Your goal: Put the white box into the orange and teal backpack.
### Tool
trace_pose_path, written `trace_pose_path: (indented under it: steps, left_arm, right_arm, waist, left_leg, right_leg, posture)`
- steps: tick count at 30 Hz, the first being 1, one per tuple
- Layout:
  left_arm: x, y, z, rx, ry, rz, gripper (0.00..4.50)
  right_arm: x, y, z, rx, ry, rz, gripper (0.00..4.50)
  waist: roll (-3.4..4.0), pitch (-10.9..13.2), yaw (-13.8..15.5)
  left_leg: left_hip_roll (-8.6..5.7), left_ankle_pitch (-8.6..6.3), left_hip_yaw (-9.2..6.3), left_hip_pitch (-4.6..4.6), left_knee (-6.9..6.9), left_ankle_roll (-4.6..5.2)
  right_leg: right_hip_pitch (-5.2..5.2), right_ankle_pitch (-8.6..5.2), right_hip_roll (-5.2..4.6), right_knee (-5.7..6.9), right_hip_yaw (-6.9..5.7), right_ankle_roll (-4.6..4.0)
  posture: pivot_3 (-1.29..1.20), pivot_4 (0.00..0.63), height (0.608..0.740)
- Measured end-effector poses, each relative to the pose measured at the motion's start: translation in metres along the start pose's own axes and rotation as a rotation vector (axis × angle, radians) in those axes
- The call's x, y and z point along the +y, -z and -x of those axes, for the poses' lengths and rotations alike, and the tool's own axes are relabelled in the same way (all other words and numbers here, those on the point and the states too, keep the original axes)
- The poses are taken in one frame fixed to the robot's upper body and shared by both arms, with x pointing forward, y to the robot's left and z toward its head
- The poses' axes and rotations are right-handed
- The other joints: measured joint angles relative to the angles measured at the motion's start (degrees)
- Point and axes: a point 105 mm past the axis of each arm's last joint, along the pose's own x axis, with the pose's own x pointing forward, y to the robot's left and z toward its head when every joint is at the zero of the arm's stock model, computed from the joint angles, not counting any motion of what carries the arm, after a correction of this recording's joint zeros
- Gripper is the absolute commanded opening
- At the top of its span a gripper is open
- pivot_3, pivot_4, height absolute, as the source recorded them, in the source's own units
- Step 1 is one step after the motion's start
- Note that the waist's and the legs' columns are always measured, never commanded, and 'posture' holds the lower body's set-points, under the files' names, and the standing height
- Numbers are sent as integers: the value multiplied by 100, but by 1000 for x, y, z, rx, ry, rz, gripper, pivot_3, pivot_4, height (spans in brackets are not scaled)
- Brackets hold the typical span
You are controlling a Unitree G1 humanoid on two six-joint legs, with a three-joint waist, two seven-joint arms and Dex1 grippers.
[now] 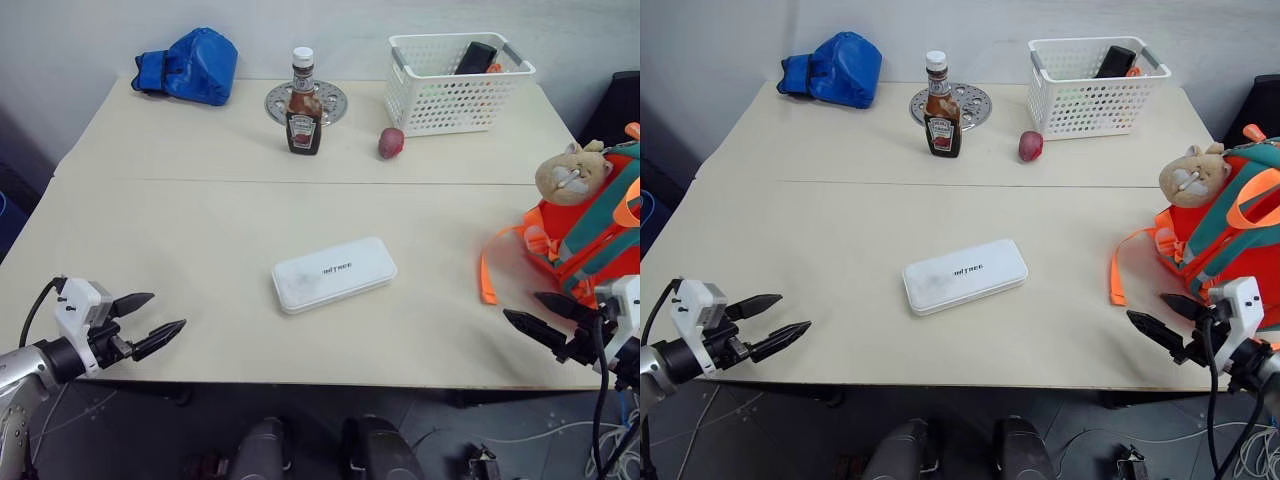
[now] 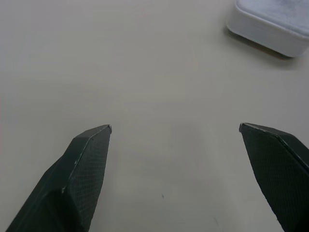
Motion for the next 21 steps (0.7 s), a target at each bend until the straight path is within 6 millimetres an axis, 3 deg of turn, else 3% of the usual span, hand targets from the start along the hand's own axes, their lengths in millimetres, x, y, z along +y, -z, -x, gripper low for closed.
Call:
trace_pose_path:
  steps: [3,5,9,14,15,21]
  left_arm:
    - [-6,-1,-1,-3,32,-16,3816]
    - [-19,-1,-7,4,91,-33,3178]
    - [-43,2,-34,18,199,-66,1947]
    - [-52,-3,-58,25,248,-134,362]
    - [-54,-2,-64,33,262,-152,39]
    - [-65,-7,-93,39,342,-213,39]
  right_arm:
    - [10,2,-10,17,-55,6,3864]
    - [18,-1,-21,21,-98,37,3169]
    - [37,-12,-56,17,-192,121,1804]
    - [44,-21,-86,19,-245,185,91]
    - [44,-22,-92,23,-252,198,0]
    - [40,-38,-132,16,-256,278,0]
  waist:
    - [0,0,1]
    - [1,-1,-8]
    - [1,-1,0]
    - [1,-1,14]
    - [1,0,7]
    - [1,0,-15]
  left_leg:
    - [-1,0,0,0,0,0]
    - [-1,0,4,0,3,0]
    - [-1,3,3,1,10,-2]
    - [-4,0,0,1,11,-6]
    - [-3,0,0,0,11,-6]
    - [-3,7,3,3,24,-9]
  right_leg:
    - [0,0,-1,1,0,0]
    - [0,0,-1,1,3,1]
    - [0,0,0,12,1,1]
    - [-6,4,0,31,-4,7]
    - [-8,4,0,31,-4,7]
    - [-8,5,2,49,-5,8]
  posture:
    - [0,150,740]
    - [0,150,740]
    - [0,150,740]
    - [0,150,740]
    - [0,150,740]
    - [0,150,740]
